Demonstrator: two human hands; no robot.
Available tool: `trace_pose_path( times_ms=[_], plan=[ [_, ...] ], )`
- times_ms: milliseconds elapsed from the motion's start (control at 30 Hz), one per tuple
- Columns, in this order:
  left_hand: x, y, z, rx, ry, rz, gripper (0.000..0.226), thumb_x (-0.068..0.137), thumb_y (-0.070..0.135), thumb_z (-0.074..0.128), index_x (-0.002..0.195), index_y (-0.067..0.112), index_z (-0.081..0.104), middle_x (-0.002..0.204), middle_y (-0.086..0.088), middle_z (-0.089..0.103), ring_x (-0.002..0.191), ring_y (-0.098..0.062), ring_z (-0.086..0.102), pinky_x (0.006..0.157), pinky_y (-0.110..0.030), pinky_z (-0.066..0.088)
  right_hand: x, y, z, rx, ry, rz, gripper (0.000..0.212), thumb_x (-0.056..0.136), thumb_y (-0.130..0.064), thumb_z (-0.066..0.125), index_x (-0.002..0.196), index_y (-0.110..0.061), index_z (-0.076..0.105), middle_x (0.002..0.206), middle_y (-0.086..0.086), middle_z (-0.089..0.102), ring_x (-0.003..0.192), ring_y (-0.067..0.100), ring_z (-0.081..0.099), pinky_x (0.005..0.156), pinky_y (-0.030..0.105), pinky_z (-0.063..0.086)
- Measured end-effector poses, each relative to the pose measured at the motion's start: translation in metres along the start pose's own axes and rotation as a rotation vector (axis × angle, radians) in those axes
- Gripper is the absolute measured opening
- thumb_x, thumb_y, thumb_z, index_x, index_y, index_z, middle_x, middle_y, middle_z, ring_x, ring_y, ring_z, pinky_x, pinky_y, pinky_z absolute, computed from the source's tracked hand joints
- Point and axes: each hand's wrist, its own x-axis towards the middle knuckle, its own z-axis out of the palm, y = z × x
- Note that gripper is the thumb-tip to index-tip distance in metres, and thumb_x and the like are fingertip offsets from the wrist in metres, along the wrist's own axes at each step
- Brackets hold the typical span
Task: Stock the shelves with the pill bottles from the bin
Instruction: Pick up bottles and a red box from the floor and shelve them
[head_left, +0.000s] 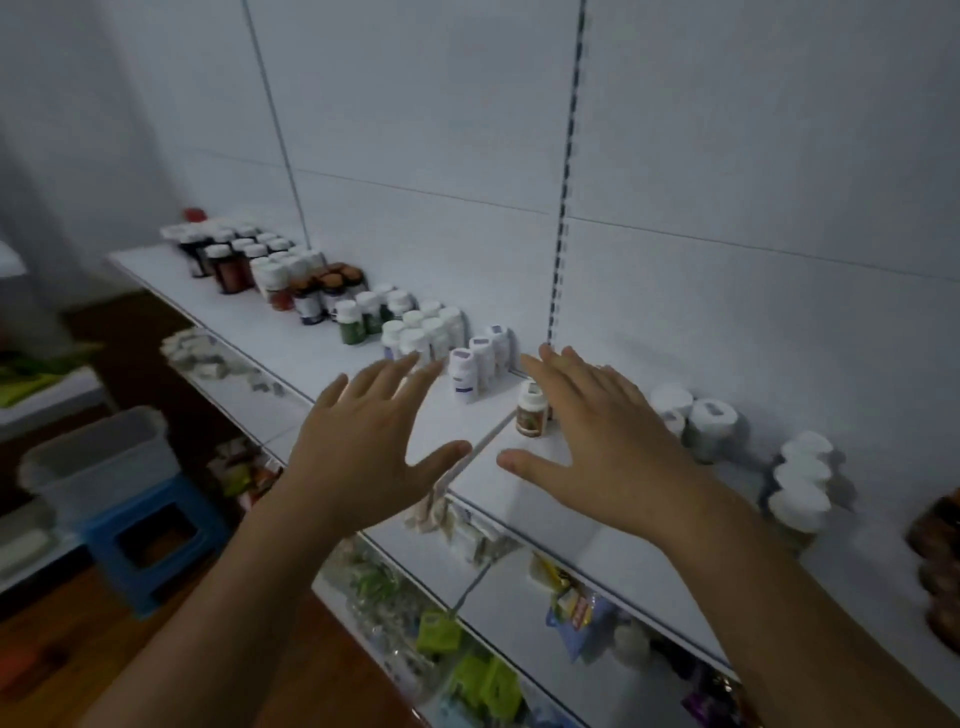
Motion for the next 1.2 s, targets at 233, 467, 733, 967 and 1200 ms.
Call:
trace_pose_path(
  times_ms=[233, 467, 733, 967, 1200],
  plan=[
    [-0.071, -0.154, -0.01, 0.027, 0.005, -0.194, 0.095, 0.088, 0.093, 0.024, 0.165, 0.041, 0.003, 0.174, 0.009, 0.016, 0.16, -0.019, 0.019, 0.128, -0.05, 0.018, 0.083, -0.136, 0.05, -0.034, -0.089, -0.18, 0.096, 0.091, -0.084, 0.037, 0.165, -0.036, 0.0, 0.175, -0.009, -0.004, 0.161, 0.012, -0.006, 0.131, 0.045, 0.004],
    [-0.142, -0.301, -0.02, 0.022, 0.008, -0.401, 0.099, 0.084, 0.094, 0.022, 0.165, 0.042, 0.0, 0.174, 0.011, 0.013, 0.16, -0.019, 0.017, 0.127, -0.047, 0.015, 0.166, -0.283, 0.116, 0.01, -0.171, -0.313, 0.096, 0.09, -0.086, 0.034, 0.165, -0.039, -0.003, 0.174, -0.013, -0.006, 0.16, 0.009, -0.008, 0.131, 0.046, 0.005],
    [-0.217, -0.427, -0.028, 0.038, -0.003, -0.671, 0.098, 0.087, 0.089, 0.033, 0.166, 0.039, 0.003, 0.174, 0.01, 0.015, 0.16, -0.017, 0.018, 0.13, -0.046, 0.021, 0.238, -0.42, 0.178, 0.061, -0.241, -0.491, 0.094, 0.092, -0.083, 0.039, 0.165, -0.039, 0.001, 0.174, -0.011, 0.001, 0.16, 0.011, -0.001, 0.131, 0.045, 0.006],
    [-0.248, -0.507, -0.028, 0.062, 0.02, -0.855, 0.096, 0.087, 0.087, 0.034, 0.166, 0.04, 0.004, 0.173, 0.013, 0.016, 0.158, -0.014, 0.021, 0.127, -0.041, 0.023, 0.315, -0.502, 0.242, 0.134, -0.29, -0.662, 0.095, 0.09, -0.086, 0.037, 0.164, -0.041, 0.0, 0.174, -0.013, 0.003, 0.16, 0.01, 0.001, 0.128, 0.041, 0.009],
    [-0.242, -0.582, -0.014, 0.104, 0.009, -1.044, 0.096, 0.088, 0.087, 0.036, 0.166, 0.04, 0.008, 0.173, 0.013, 0.019, 0.158, -0.015, 0.022, 0.127, -0.043, 0.024, 0.404, -0.56, 0.294, 0.2, -0.38, -0.837, 0.094, 0.091, -0.083, 0.039, 0.164, -0.04, -0.001, 0.174, -0.013, 0.0, 0.16, 0.01, -0.002, 0.13, 0.042, 0.005]
  ],
)
